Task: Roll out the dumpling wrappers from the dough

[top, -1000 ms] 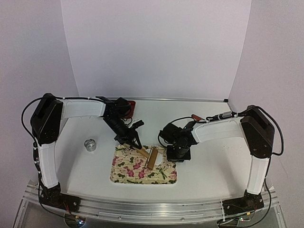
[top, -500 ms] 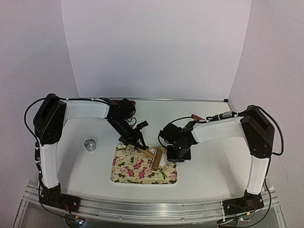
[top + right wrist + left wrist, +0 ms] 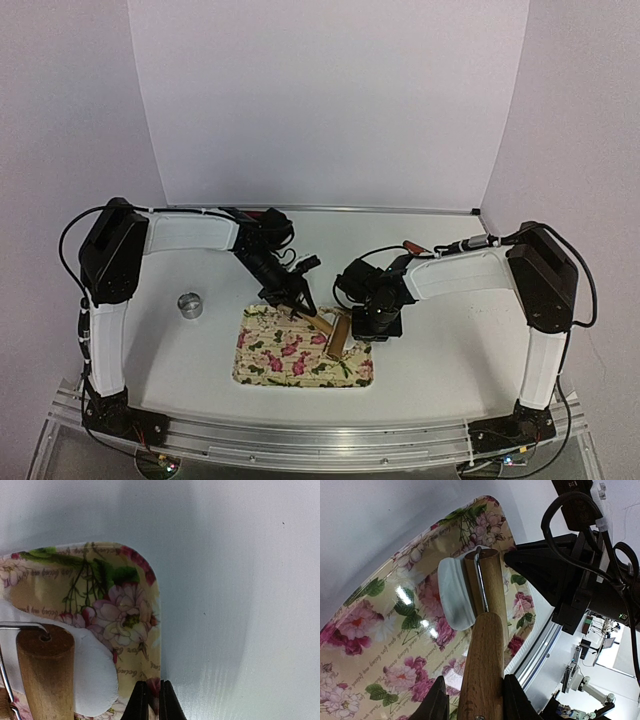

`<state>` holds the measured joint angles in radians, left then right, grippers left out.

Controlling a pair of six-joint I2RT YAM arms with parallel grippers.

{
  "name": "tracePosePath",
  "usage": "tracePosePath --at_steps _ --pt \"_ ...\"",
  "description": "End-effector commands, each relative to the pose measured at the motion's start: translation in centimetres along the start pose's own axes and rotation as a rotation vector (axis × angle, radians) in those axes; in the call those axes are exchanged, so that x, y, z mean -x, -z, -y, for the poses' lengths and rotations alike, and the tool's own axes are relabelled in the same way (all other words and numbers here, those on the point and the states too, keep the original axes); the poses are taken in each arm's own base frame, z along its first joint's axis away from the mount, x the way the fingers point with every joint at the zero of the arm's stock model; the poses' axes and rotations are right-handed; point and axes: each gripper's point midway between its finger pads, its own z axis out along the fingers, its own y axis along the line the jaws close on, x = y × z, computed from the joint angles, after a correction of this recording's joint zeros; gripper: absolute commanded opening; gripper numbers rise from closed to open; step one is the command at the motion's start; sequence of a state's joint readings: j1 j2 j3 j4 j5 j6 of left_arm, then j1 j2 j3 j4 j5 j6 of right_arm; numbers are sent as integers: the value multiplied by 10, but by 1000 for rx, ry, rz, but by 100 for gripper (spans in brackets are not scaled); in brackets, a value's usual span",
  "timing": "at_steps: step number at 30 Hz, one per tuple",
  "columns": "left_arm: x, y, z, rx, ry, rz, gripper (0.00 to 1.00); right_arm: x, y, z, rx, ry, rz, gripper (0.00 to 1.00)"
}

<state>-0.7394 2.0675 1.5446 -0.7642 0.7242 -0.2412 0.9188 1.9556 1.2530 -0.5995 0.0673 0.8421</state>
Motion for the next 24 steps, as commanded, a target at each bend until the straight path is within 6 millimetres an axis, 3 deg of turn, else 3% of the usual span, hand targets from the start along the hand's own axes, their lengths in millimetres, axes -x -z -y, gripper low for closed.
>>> tracePosePath --at_steps 1,24 --pt "-48 -46 -81 321 135 -161 0 -9 -11 9 -54 25 -31 0" --pt "-44 -58 -71 305 129 -147 0 -9 -10 9 -51 22 -29 0"
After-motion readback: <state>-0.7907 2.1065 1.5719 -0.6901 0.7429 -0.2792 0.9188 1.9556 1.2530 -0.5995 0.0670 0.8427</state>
